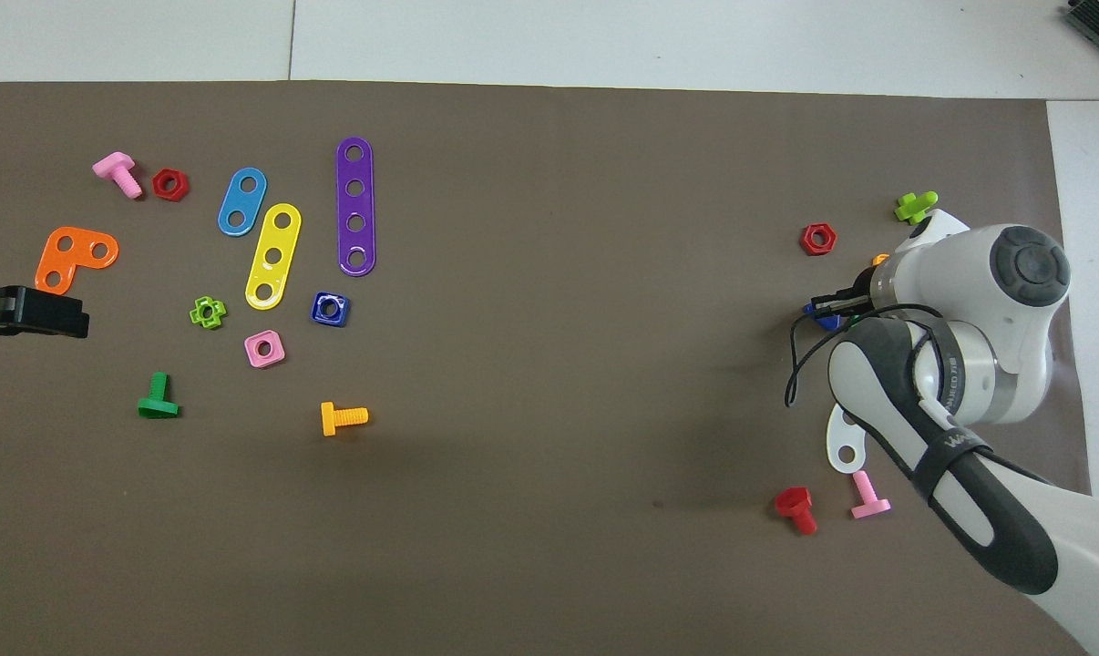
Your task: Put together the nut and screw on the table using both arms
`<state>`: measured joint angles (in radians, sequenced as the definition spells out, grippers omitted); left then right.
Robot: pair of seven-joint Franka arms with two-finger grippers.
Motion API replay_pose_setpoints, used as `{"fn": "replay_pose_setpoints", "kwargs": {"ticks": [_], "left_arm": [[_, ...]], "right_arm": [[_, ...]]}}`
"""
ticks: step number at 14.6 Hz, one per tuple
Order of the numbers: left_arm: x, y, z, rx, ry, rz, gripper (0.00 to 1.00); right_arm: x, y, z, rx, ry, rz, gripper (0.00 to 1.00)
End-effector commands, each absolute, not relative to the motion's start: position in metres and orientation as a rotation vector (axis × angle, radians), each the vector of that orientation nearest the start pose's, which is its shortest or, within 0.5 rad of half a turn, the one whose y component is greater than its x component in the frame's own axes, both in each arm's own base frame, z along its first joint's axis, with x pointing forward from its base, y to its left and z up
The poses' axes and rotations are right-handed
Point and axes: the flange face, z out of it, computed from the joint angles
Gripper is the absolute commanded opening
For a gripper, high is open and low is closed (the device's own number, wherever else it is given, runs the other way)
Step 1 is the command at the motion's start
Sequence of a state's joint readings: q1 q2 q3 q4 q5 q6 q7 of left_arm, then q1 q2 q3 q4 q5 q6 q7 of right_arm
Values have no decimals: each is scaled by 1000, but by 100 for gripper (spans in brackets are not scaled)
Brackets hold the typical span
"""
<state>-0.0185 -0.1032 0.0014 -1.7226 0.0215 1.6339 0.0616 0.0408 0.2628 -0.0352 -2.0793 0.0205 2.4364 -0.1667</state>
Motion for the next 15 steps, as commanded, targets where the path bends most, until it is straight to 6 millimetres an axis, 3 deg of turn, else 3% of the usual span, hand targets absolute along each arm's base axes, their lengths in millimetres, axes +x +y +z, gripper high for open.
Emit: {"fn": "replay_pose_setpoints", "kwargs": {"ticks": [1, 3, 5, 7, 9, 10, 12, 14, 15], "left_arm": [[520, -7, 614, -3092, 137, -34, 100], [520, -3, 614, -3093, 121, -32, 100], [520, -3, 615, -3093, 123, -39, 100], [522, -3, 616, -3091, 135, -55, 100], [521, -7, 616, -3092, 142, -46, 100], [521, -5, 616, -3091, 145, -46, 100], [520, -10, 614, -3091, 152, -34, 100], [521, -5, 615, -3096, 140, -43, 100], [521, -6, 615, -3097, 140, -46, 100]], "right_arm": [[591, 3, 308, -3115, -180, -168, 0], [594, 5, 311, -3113, -190, -158, 0], [600, 8, 330, -3109, -178, -149, 0], [608, 13, 376, -3104, -86, -163, 0], [618, 38, 422, -3088, 26, -143, 0], [624, 56, 443, -3082, 79, -129, 0], [628, 121, 465, -3072, 161, -159, 0], [628, 188, 466, -3083, 174, -203, 0], [625, 229, 455, -3104, 164, -207, 0]]}}
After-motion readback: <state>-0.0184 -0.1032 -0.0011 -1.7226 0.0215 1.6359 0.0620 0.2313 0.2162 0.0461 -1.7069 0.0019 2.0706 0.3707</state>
